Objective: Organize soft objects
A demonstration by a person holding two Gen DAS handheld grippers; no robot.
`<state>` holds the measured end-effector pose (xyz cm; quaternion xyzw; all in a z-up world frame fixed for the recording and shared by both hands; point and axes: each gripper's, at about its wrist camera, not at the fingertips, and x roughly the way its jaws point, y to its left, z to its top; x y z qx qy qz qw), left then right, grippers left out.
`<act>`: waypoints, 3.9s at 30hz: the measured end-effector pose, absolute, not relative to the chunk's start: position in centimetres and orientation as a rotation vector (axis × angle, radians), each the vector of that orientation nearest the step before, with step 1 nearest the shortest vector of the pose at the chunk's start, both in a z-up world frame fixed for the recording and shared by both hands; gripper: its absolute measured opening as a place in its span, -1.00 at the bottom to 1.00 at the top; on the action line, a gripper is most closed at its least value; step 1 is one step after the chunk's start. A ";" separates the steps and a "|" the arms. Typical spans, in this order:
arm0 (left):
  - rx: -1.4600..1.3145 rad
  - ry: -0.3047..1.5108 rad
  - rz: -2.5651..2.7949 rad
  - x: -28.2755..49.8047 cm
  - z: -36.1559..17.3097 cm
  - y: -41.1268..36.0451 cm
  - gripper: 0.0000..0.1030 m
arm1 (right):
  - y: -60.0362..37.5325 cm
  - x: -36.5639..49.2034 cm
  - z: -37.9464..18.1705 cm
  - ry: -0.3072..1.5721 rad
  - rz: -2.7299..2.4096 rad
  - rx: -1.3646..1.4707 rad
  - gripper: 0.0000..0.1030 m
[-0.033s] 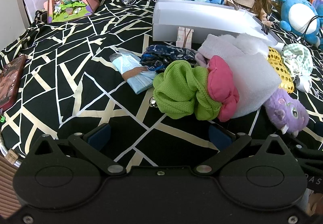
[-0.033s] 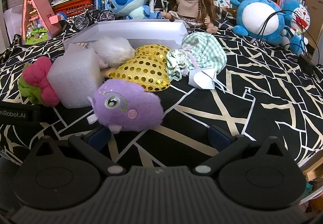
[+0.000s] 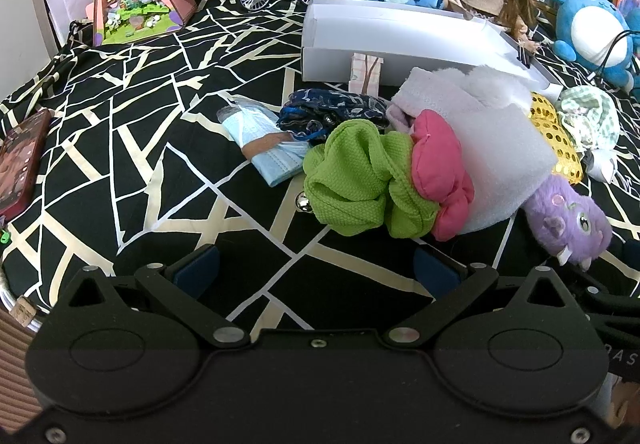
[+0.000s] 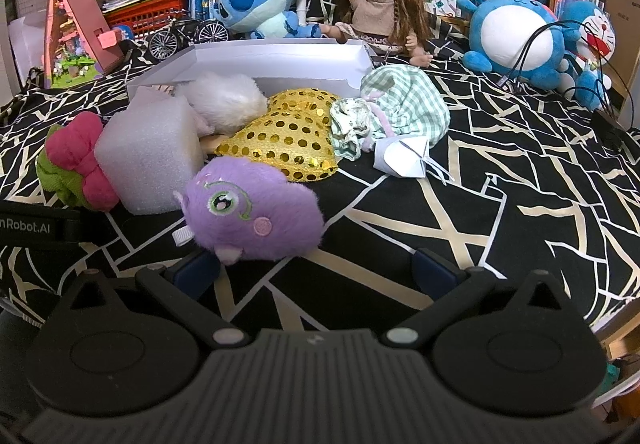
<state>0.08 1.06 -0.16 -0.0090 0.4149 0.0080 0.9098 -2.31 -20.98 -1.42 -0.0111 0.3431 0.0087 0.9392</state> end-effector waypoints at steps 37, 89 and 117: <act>-0.211 0.632 -0.158 -1.8 2.4 2.5 0.45 | -21.7 -2.7 -0.6 0.496 0.174 0.071 0.74; -0.355 0.458 -0.232 3.9 10.8 7.3 -0.20 | -24.4 2.0 5.5 0.317 0.148 0.123 -0.14; -0.220 0.701 -0.173 20.4 3.0 -1.8 -0.20 | -23.9 17.6 0.6 0.569 0.198 0.332 -0.14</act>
